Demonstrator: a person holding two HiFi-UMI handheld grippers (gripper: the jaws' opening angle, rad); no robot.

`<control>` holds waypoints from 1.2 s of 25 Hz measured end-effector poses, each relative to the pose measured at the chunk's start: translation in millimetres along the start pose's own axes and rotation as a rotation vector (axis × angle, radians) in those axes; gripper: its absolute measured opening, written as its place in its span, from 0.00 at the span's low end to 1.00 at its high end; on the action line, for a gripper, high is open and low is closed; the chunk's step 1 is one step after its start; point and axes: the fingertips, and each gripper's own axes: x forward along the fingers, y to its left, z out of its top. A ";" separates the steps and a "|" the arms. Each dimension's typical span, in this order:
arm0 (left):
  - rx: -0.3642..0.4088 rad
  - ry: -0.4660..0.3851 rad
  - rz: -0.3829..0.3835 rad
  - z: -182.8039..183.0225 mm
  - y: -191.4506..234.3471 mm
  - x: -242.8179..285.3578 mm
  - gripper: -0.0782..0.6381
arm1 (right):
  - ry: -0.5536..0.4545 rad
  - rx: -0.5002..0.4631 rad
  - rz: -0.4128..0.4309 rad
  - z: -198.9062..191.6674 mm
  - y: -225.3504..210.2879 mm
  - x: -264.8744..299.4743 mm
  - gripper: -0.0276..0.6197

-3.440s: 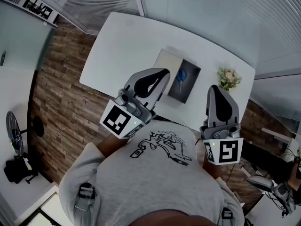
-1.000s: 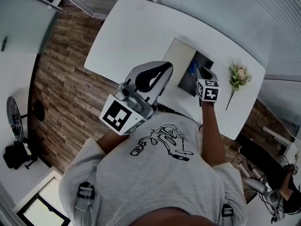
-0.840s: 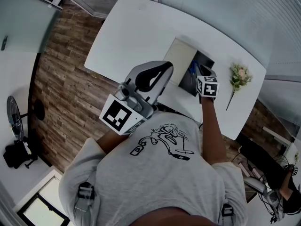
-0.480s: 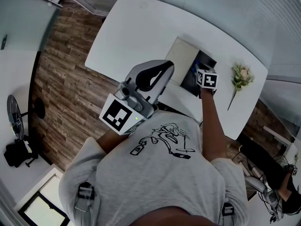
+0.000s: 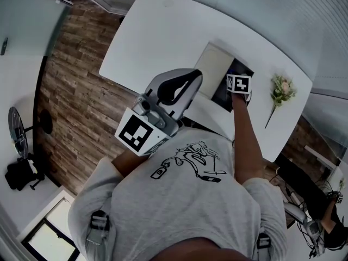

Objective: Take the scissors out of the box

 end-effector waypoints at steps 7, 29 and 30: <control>-0.005 -0.004 0.008 -2.1 6.4 -2.7 0.14 | 0.068 0.028 -0.005 -5.0 -3.6 15.0 0.19; -0.013 -0.017 0.039 4.7 8.9 -14.1 0.14 | 0.127 0.075 -0.017 -6.5 -9.5 26.3 0.16; -0.012 -0.019 0.039 6.1 8.9 -15.1 0.14 | 0.119 0.077 -0.018 -5.7 -8.6 24.6 0.16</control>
